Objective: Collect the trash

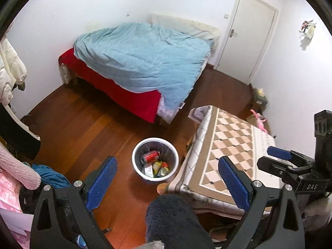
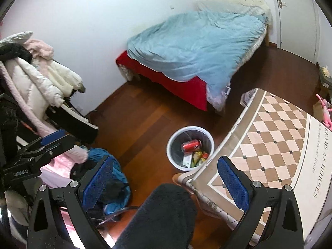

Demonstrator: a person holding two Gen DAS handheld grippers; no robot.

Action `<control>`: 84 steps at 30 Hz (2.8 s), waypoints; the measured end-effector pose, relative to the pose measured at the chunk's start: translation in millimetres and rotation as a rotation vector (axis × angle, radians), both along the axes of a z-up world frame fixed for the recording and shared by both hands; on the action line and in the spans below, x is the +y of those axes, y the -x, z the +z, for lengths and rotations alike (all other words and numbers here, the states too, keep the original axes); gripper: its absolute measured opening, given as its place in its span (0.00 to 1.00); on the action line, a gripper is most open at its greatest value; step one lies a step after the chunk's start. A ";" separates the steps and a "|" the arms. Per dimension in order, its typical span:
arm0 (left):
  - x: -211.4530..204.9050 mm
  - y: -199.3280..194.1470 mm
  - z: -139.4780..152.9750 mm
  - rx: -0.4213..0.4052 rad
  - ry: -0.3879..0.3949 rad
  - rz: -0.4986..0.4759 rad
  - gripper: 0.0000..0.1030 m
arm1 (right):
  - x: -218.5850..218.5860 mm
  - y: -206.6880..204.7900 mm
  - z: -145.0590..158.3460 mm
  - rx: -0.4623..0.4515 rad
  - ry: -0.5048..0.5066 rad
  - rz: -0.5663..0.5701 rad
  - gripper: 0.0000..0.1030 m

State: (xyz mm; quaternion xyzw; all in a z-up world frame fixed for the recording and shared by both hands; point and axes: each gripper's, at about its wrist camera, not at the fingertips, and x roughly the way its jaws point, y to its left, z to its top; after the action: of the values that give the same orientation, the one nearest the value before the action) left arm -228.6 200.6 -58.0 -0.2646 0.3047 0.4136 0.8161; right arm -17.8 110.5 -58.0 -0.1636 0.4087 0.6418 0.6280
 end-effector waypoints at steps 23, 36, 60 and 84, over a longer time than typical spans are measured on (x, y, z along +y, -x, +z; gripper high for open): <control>-32.8 15.8 18.7 -0.080 0.005 -0.071 0.97 | -38.3 4.3 26.1 0.081 -0.032 0.055 1.00; -36.3 5.4 22.1 -0.081 -0.011 -0.099 1.00 | -50.0 -2.6 35.8 0.063 -0.041 0.037 1.00; -43.4 -7.3 24.6 -0.075 -0.019 -0.128 1.00 | -61.2 -6.5 42.1 0.050 -0.053 0.037 1.00; -45.5 -9.2 27.4 -0.090 -0.010 -0.143 1.00 | -66.4 -6.7 50.0 0.038 -0.057 0.055 1.00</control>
State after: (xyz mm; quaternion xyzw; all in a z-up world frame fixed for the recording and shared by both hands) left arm -219.4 155.1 -30.6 -0.2564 0.2836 0.3436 0.8577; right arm -11.1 44.0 -8.0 -0.1446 0.3971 0.6733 0.6066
